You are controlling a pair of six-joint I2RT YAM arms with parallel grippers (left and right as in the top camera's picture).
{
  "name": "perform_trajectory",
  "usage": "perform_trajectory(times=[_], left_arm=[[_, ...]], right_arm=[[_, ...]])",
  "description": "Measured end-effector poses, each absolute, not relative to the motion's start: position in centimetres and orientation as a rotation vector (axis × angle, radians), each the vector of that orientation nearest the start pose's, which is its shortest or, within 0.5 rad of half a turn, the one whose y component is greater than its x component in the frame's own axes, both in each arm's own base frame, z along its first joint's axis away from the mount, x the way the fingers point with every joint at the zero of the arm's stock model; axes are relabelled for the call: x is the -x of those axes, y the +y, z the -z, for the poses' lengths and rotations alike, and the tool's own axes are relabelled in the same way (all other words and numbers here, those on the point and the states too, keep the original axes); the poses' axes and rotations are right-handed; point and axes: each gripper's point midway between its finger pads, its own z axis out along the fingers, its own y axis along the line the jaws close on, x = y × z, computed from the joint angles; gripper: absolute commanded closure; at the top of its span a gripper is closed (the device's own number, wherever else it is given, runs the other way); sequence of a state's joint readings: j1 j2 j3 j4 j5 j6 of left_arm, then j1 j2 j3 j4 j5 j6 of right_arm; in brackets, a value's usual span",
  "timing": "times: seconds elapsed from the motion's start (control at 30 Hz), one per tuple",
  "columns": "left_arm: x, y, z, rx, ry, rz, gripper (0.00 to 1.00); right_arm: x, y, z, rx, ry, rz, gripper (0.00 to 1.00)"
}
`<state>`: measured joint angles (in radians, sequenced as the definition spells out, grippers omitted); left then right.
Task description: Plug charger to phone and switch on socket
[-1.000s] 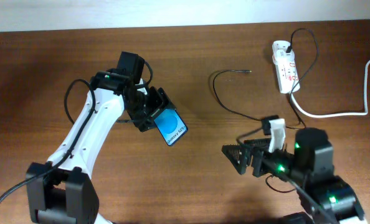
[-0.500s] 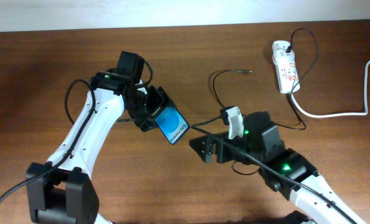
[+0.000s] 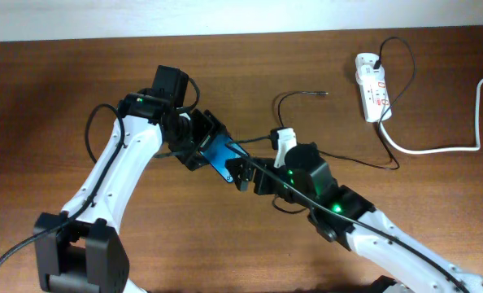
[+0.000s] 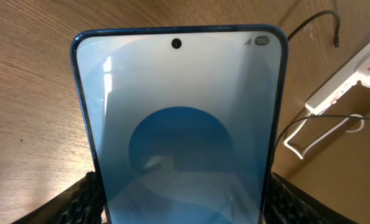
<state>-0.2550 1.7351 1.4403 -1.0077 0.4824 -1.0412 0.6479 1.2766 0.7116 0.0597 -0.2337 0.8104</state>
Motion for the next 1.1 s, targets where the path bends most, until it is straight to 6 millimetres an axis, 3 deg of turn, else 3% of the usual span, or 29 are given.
perform_trajectory(times=[0.17,0.47,0.73,0.9,1.1], left_arm=[[-34.4,-17.2,-14.2,1.104,2.899,0.862,0.52],[-34.5,-17.2,-14.2,1.224,2.869,0.867,0.53],[-34.6,-17.6,-14.5,1.257,2.855,0.903,0.54],[-34.6,-17.7,-14.5,1.264,2.855,0.912,0.53],[-34.6,-17.7,-14.5,1.264,2.855,0.913,0.53]], right_arm=[[-29.8,27.7,-17.0,-0.032,2.232,-1.114,0.12],[-30.6,28.1,-18.2,-0.036,2.163,-1.151,0.2],[-31.0,28.5,-15.8,-0.067,2.225,-1.132,0.37],[-31.7,29.0,-16.3,-0.076,2.179,-1.167,0.6],[-31.7,29.2,-16.7,-0.079,2.165,-1.182,0.71]])
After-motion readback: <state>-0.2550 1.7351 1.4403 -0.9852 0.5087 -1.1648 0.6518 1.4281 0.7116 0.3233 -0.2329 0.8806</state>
